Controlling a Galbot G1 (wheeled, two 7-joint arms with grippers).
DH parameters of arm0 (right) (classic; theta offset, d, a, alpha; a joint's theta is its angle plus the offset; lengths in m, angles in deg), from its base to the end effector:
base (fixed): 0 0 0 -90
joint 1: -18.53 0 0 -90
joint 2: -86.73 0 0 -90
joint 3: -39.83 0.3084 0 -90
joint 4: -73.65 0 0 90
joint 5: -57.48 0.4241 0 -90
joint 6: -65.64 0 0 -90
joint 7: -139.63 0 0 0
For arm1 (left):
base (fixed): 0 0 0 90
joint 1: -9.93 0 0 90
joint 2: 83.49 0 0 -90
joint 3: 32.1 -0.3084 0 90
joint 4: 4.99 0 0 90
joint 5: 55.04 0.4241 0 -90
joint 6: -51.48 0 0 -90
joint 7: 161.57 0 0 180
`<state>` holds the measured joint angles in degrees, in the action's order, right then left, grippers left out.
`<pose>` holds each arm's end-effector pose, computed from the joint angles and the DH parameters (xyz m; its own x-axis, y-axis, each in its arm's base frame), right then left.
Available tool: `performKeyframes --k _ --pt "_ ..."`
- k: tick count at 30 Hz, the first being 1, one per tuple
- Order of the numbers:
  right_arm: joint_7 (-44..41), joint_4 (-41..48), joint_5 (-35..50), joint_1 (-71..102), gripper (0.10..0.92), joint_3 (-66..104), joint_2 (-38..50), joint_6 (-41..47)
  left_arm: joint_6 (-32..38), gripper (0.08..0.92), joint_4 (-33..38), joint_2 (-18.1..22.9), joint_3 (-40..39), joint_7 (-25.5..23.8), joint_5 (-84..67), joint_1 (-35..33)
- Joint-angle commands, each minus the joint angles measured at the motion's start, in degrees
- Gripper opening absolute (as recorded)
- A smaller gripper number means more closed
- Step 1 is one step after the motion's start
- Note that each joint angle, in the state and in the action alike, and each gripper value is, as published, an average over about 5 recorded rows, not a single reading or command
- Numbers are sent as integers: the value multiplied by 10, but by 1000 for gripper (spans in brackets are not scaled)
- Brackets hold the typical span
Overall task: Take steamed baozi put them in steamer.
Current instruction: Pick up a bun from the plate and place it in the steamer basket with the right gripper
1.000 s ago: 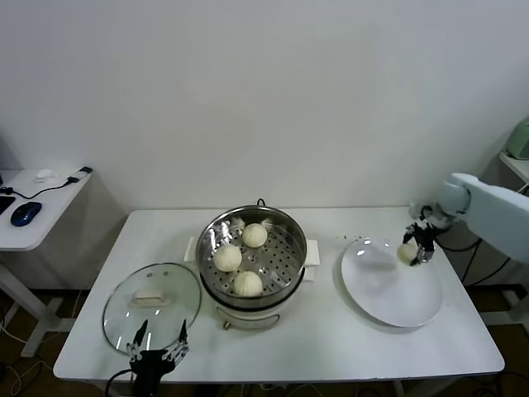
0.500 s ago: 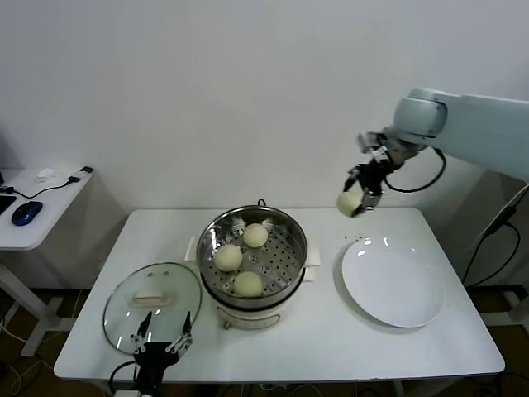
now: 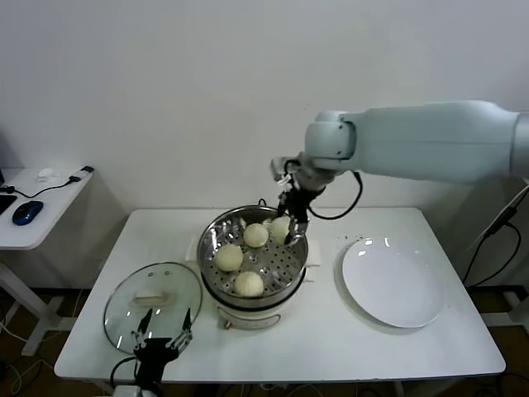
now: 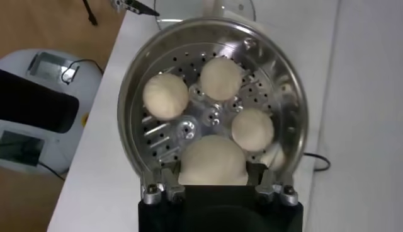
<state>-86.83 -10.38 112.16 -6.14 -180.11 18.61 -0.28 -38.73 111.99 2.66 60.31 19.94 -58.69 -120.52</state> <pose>0.5198 0.1687 -0.0592 -0.1155 -0.2251 0.9675 -0.9638 -0.2102 -0.1640 0.2130 0.0236 -0.3322 -0.9716 -0.0333 0.2343 -0.0288 0.9993 0.0226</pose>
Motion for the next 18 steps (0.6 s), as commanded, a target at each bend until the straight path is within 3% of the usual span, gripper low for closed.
performKeyframes --k 1,18 --pt "59 0 -14 83 696 3 -42 58 1 823 1 0 0 1 0 -2" --pt "76 33 -46 120 706 9 -33 69 0 823 -9 -3 -2 -1 -4 4"
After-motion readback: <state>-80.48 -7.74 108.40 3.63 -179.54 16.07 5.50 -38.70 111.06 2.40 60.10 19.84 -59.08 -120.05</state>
